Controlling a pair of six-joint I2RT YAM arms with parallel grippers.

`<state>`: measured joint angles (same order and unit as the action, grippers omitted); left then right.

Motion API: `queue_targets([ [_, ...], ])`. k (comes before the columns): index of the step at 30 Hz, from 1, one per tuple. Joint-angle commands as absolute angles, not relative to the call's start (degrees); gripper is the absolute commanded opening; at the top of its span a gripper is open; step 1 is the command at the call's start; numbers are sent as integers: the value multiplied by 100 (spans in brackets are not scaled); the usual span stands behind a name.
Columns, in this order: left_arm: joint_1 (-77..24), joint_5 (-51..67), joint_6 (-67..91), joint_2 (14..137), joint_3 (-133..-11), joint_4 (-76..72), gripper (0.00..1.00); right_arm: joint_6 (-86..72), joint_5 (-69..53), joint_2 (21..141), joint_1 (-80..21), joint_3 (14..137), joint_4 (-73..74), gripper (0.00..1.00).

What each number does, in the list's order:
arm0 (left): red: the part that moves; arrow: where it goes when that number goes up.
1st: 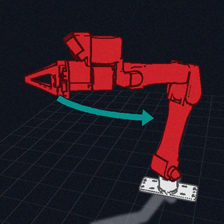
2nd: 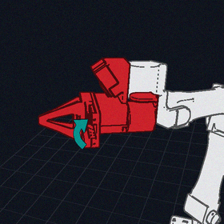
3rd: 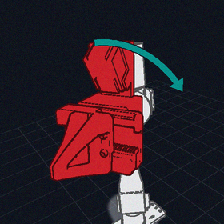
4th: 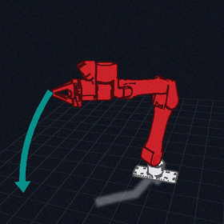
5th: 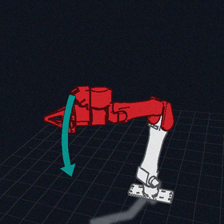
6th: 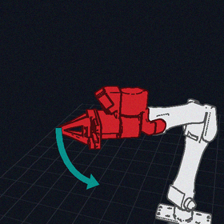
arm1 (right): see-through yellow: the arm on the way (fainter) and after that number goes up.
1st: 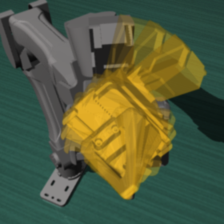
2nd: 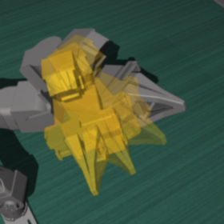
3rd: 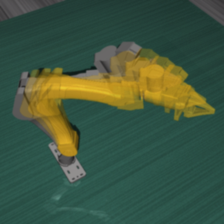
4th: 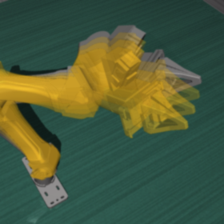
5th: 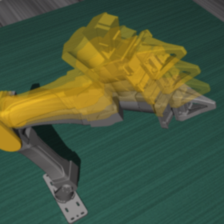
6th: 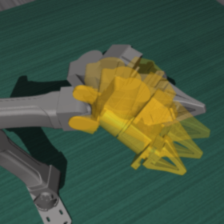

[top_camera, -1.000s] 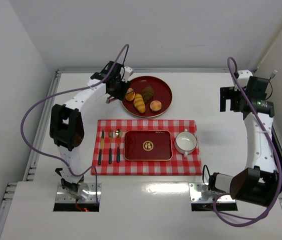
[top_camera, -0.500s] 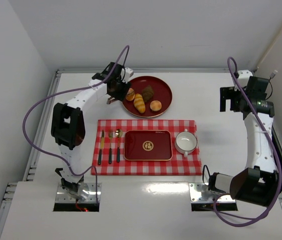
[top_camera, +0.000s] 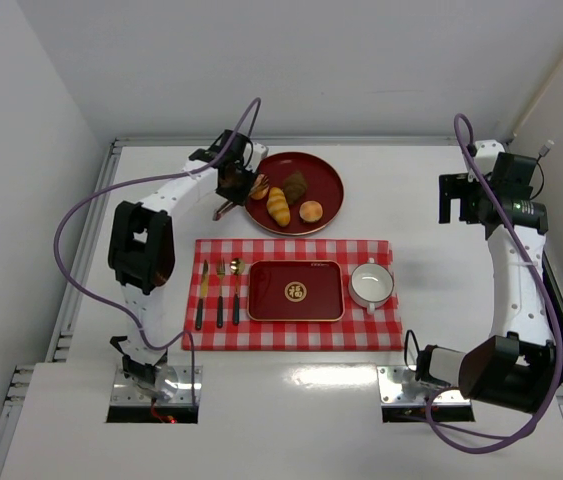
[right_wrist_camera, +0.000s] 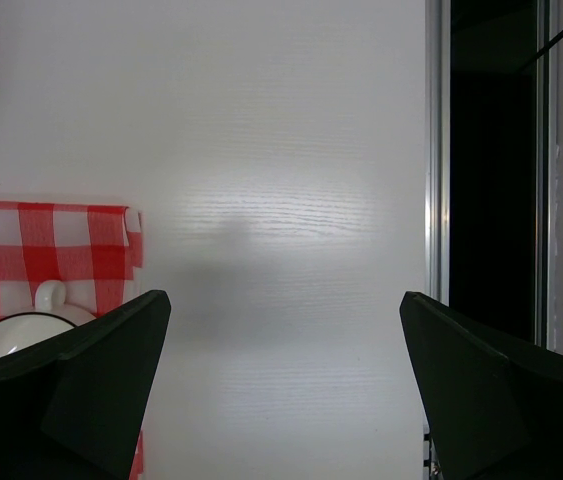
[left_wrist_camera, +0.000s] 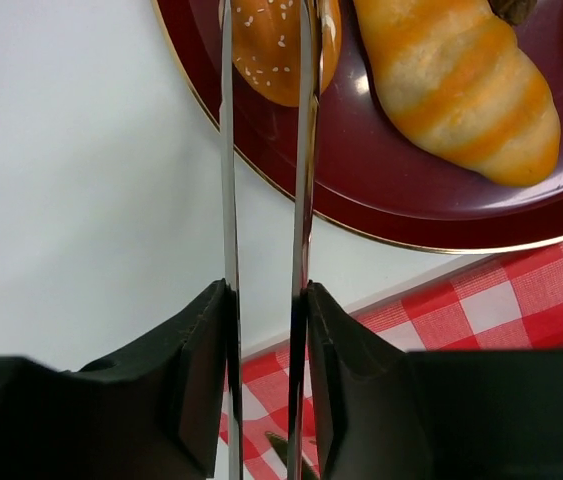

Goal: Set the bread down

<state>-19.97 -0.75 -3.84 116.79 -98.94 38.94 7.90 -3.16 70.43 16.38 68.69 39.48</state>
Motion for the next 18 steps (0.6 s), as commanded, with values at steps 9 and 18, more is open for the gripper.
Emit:
queue_targets([
  [9,-2030,-80,-492,10390,-9905,3894,18,791,-396,6943,1670,6899,3771,100],
  [18,-2275,500,-1344,8556,-8143,4192,16,957,-334,7127,1670,6899,3648,100],
])
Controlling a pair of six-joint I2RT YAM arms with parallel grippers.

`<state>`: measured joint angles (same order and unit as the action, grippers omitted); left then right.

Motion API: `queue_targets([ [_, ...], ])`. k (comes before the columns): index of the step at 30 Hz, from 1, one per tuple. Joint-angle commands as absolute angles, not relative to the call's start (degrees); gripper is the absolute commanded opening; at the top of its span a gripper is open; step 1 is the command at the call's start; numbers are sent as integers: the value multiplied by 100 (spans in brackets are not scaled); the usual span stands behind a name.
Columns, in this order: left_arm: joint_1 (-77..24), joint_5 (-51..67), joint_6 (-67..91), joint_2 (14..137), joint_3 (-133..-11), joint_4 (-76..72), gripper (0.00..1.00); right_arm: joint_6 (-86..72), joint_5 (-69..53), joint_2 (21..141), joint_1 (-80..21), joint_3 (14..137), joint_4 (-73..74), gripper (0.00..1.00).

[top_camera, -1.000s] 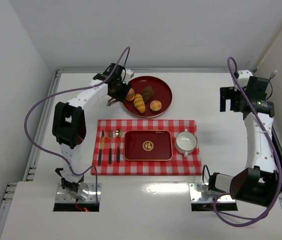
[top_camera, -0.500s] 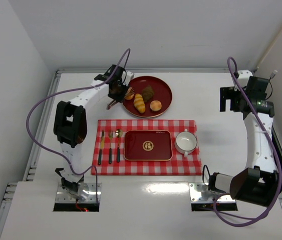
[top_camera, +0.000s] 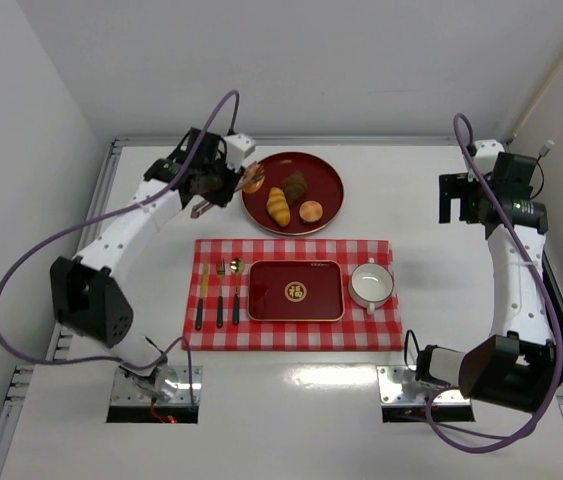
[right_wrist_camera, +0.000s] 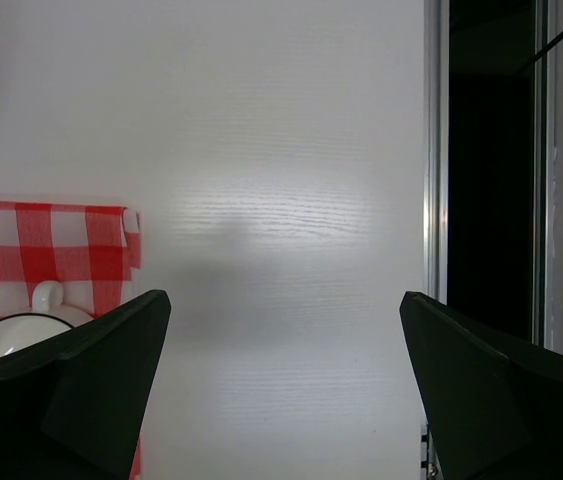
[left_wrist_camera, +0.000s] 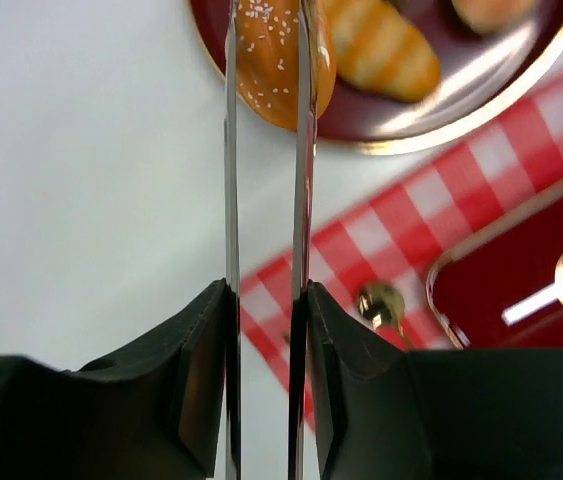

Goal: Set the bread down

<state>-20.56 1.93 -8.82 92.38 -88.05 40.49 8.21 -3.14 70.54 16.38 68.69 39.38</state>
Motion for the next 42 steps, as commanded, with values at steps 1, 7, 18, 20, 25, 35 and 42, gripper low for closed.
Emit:
queue_targets([
  [1,-2276,553,-1554,8352,-7947,4262,16,958,-334,7189,1670,6899,3647,100],
  [7,-2995,606,-1784,7217,-7146,4675,16,1134,-124,7383,1670,6899,3595,100],
  [18,-4701,378,-1529,7321,-6522,4702,16,1072,88,7743,1670,7163,3595,100],
  [20,-4956,176,-1477,7549,-6521,4632,16,1072,88,7796,1670,7216,3647,100],
  [25,-5010,70,-1477,7866,-6521,4360,16,967,88,7796,1670,7216,3647,100],
  [35,-5010,246,-1424,8252,-6293,4008,18,967,35,7682,1670,7154,3647,100],
  [42,-5010,193,-1318,8306,-6187,4008,36,967,-18,7682,1670,7207,3700,100],
])
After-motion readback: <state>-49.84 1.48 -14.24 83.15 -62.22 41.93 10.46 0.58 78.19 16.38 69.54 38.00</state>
